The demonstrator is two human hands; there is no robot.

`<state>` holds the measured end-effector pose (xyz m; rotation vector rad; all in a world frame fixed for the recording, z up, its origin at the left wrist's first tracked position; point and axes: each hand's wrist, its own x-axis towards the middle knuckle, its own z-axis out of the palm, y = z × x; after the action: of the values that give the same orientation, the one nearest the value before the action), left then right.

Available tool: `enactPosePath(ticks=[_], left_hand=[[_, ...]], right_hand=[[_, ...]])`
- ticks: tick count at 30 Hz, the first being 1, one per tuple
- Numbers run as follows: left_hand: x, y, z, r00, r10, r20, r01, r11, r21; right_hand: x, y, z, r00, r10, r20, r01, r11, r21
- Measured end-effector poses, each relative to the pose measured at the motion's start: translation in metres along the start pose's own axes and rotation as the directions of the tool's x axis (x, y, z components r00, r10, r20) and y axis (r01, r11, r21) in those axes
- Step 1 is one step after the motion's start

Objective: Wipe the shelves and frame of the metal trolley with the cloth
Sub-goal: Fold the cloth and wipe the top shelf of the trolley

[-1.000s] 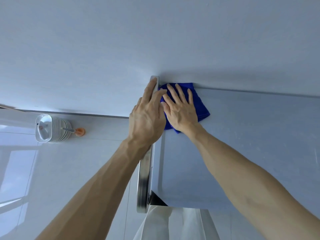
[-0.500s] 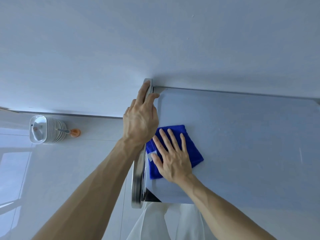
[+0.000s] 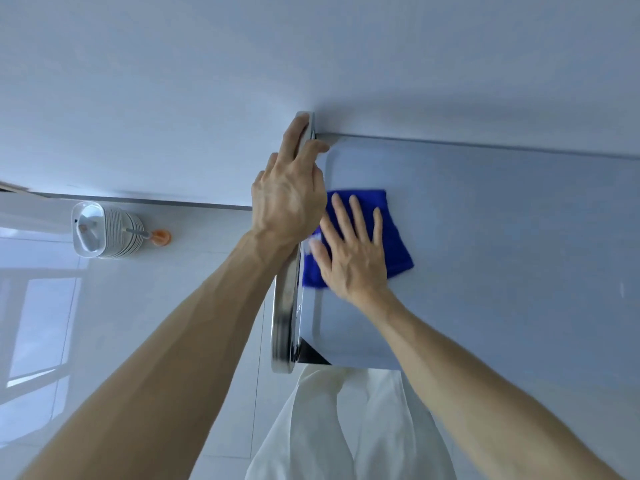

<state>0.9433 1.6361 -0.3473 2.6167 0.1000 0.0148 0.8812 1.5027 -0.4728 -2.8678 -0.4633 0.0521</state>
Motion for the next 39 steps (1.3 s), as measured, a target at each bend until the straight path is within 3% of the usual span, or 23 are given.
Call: enactPosePath(ticks=[5,9,16,22,25,28,30,32,34,35,37,39], left_hand=[[0.0,0.0,0.0,1.0,0.002,-0.004,-0.002,1.0,-0.002],[0.001,0.001,0.002,1.0,0.014,0.0,-0.014,0.999,0.03],[-0.001,-0.001,0.004,0.998,0.051,-0.02,-0.05,0.996,0.074],[-0.002,0.0,0.0,0.999,0.041,-0.015,-0.039,0.994,0.101],[-0.003,0.002,0.001,0.998,0.057,-0.016,-0.055,0.992,0.114],[-0.005,0.006,0.0,0.997,0.071,-0.034,-0.064,0.983,0.172],[-0.005,0.008,0.0,0.995,0.092,-0.022,-0.081,0.948,0.309],[-0.006,0.011,0.004,0.991,0.134,0.031,-0.131,0.851,0.508],[-0.01,0.024,0.015,0.963,0.242,0.115,-0.257,0.71,0.655],[-0.016,0.033,0.026,0.941,0.299,0.159,-0.329,0.687,0.648],[-0.033,0.053,0.055,0.918,0.331,0.216,-0.396,0.77,0.5],[-0.058,0.065,0.086,0.944,0.227,0.239,-0.299,0.894,0.334]], right_hand=[[-0.105,-0.007,0.008,0.986,-0.157,0.064,0.156,0.988,0.018],[-0.1,0.003,0.003,0.972,-0.207,0.106,0.208,0.978,0.002],[-0.01,-0.006,-0.001,0.998,0.056,0.028,-0.055,0.998,-0.033],[-0.09,-0.034,0.001,0.998,-0.007,0.058,0.005,0.999,0.037],[-0.125,-0.003,-0.006,0.977,-0.149,0.154,0.149,0.989,0.012],[-0.148,0.06,-0.021,0.986,-0.117,0.123,0.122,0.992,-0.035],[-0.16,0.105,-0.034,0.993,0.004,0.115,0.006,0.997,-0.081],[-0.168,0.133,-0.044,0.985,0.097,0.145,-0.076,0.987,-0.14],[-0.171,0.138,-0.049,0.979,0.126,0.161,-0.1,0.982,-0.16],[-0.171,0.137,-0.05,0.979,0.124,0.164,-0.097,0.982,-0.159],[-0.167,0.137,-0.052,0.98,0.112,0.166,-0.091,0.988,-0.126],[-0.164,0.138,-0.054,0.985,0.101,0.143,-0.088,0.992,-0.093]])
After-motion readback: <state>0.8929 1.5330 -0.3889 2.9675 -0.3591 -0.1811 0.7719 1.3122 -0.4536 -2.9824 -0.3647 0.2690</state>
